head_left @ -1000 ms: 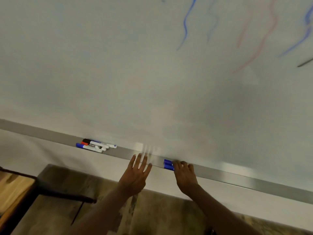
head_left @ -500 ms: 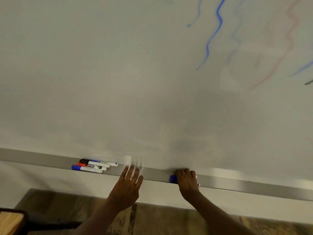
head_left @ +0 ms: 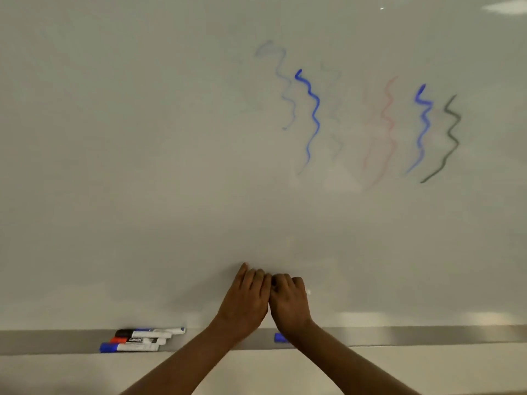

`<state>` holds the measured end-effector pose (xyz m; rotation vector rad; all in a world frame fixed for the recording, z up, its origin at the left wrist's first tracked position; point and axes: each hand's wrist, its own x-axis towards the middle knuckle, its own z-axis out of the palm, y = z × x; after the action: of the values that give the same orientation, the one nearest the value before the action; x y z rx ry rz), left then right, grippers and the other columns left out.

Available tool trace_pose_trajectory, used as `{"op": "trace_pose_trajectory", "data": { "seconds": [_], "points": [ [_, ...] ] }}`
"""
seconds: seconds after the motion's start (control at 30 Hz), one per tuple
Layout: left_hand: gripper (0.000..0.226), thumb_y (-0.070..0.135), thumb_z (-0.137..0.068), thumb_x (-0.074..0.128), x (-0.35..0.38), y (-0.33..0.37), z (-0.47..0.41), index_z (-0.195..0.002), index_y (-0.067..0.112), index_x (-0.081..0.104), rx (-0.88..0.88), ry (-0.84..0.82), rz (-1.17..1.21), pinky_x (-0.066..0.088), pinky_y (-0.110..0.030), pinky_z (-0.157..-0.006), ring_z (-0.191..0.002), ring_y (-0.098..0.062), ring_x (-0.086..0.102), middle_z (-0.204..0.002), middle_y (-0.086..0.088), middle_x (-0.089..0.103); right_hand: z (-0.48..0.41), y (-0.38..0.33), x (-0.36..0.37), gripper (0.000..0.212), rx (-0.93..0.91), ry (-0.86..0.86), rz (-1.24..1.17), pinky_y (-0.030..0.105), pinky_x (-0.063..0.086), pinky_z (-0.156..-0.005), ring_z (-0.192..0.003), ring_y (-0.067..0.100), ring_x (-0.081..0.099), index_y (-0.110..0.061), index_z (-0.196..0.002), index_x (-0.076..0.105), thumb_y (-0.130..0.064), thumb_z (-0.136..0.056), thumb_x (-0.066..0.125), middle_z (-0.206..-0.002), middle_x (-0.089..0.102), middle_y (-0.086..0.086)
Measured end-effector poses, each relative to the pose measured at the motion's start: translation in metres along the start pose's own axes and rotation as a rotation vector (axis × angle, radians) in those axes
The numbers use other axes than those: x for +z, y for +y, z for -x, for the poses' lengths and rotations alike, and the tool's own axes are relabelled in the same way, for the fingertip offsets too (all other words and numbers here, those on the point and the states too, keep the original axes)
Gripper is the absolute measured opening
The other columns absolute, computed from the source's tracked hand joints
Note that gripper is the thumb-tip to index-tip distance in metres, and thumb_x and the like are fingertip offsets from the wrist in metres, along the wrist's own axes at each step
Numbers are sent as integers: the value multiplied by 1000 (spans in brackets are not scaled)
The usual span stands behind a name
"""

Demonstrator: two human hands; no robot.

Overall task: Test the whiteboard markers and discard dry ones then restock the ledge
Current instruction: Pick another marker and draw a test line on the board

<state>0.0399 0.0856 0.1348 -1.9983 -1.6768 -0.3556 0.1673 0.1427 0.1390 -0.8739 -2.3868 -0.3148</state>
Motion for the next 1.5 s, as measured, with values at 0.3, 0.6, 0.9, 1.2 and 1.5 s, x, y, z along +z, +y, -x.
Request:
{"op": "trace_pose_trajectory", "data": {
  "seconds": [0.3,0.6,0.9,1.2,1.5],
  "points": [
    [50,27,-73,68,-78,-25,-58,-112,4,48,-71,337,15,50,-33,-63,-69,-23,60,-87,-10,67,-64,-4,-95,31,-157,212,-37,30,47,-66,-76,20,58,-7,-92,70,-14,-63,79,-88,65,6],
    [27,4,-67,67,-165,-67,-104,-93,-4,69,190,383,-221,48,-30,-58,-35,-15,39,-42,0,43,-108,2,-158,57,-334,423,96,28,35,-54,-55,18,44,-3,-75,67,-1,-93,13,-66,56,7],
    [55,26,-100,27,-210,-131,-101,-53,11,51,75,403,-220,37,-28,-52,-33,-18,16,-35,-3,35,-129,62,-223,24,-69,386,70,30,42,-50,-59,22,54,-3,-101,68,4,-79,59,-75,61,6],
    [42,-10,-91,29,-246,-101,-150,-131,-8,40,228,672,-316,49,-47,-81,-89,-39,64,-113,-26,63,-135,33,-243,71,222,281,-339,12,32,-70,-83,7,41,-20,-151,3,-3,-95,43,-122,37,-2],
    [46,-9,-99,10,-243,-89,-191,-141,-8,29,-16,684,-373,26,-77,-94,-132,-58,16,-143,-37,26,-142,33,-249,53,126,499,-724,14,45,-88,-98,5,57,-20,-130,51,-1,-83,32,-104,54,-2]
  ]
}}
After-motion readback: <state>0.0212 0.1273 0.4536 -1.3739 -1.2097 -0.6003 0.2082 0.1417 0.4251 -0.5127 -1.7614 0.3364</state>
